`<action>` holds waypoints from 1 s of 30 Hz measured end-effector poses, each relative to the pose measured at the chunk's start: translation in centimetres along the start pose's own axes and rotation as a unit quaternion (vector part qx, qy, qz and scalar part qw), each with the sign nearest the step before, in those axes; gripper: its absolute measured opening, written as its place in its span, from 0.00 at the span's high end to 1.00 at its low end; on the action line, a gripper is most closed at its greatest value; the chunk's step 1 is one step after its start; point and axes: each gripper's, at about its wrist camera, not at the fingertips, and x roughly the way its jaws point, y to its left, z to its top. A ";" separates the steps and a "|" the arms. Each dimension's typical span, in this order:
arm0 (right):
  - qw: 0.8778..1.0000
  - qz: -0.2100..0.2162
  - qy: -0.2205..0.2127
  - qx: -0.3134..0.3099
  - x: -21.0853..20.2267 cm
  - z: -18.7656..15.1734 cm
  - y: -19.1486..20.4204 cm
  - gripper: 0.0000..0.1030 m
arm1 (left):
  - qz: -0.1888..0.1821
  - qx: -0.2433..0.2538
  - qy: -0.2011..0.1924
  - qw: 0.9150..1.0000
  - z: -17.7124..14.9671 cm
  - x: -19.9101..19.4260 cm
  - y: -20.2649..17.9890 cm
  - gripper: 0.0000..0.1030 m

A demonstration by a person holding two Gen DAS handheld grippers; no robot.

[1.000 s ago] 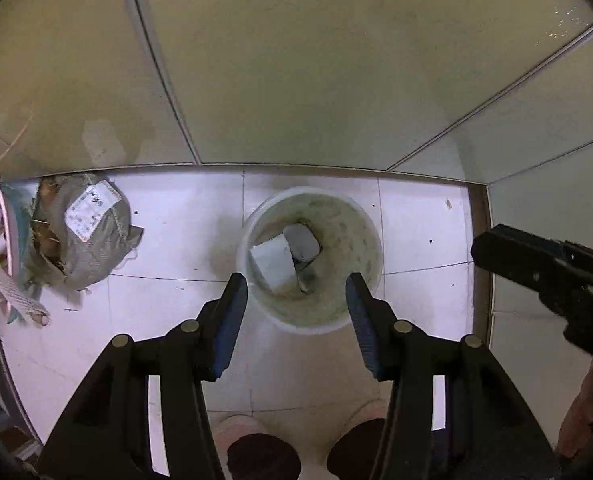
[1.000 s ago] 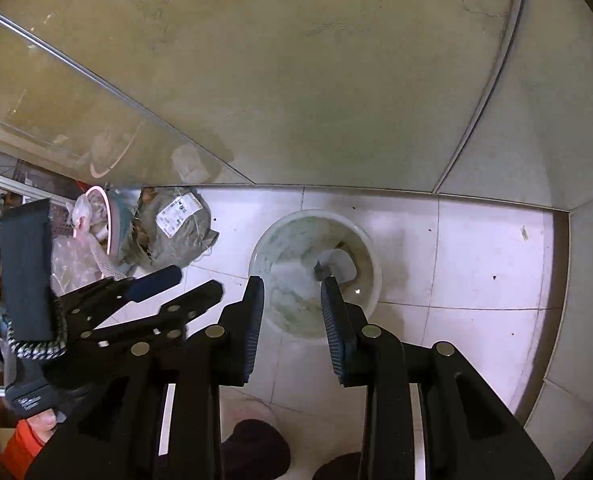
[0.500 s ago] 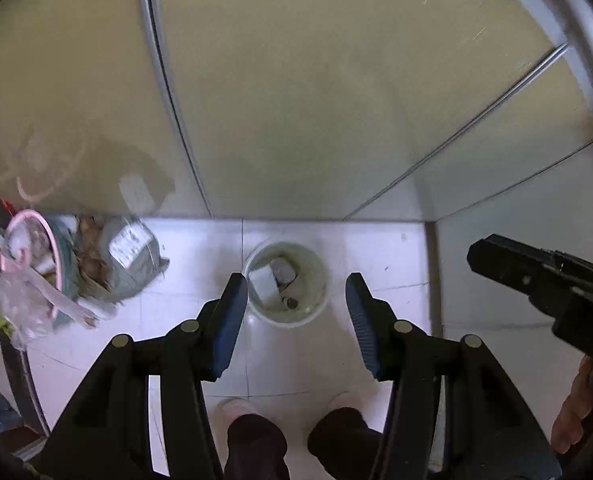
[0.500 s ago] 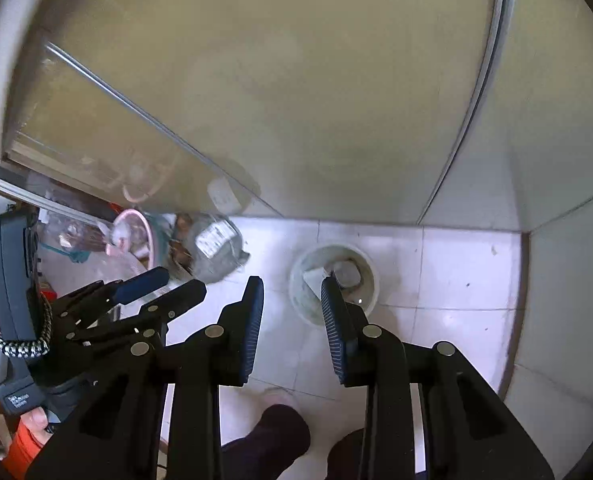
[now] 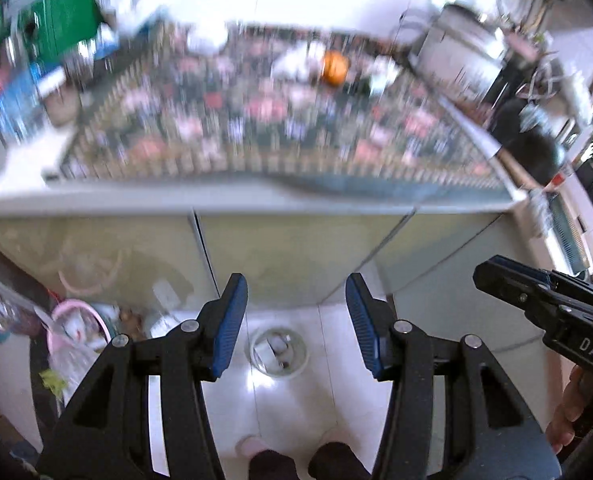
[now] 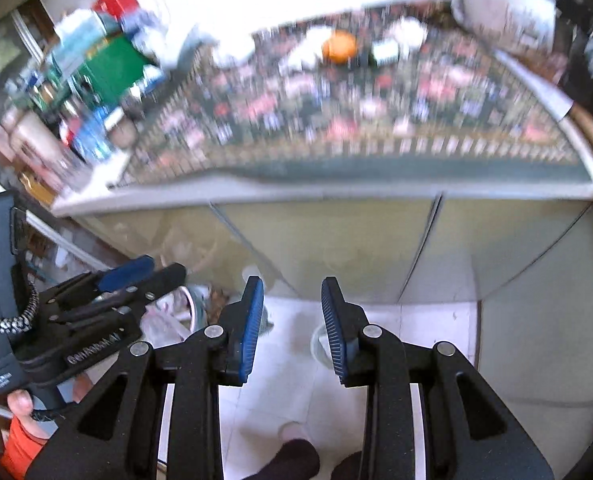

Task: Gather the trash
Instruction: 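Raise both tools back toward the remaining items on the tablecloth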

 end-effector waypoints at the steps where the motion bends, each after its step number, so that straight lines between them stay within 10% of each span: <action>1: 1.000 -0.002 -0.010 0.002 -1.3 0.6 0.1 0.73 | 0.000 0.003 -0.007 1.000 0.4 -1.0 -0.1 0.50; 15: 0.988 -0.054 -0.144 0.027 -11.4 6.1 2.7 0.51 | 0.008 0.035 -0.107 0.994 8.5 -10.7 0.8 0.34; 20: 0.985 -0.068 -0.157 0.032 -11.5 8.4 1.7 0.39 | 0.008 0.012 -0.122 0.992 11.8 -9.5 1.4 0.16; 30: 0.987 -0.053 -0.151 0.011 -8.0 16.7 -3.3 0.38 | 0.043 -0.016 -0.119 0.992 20.5 -3.1 -0.6 0.16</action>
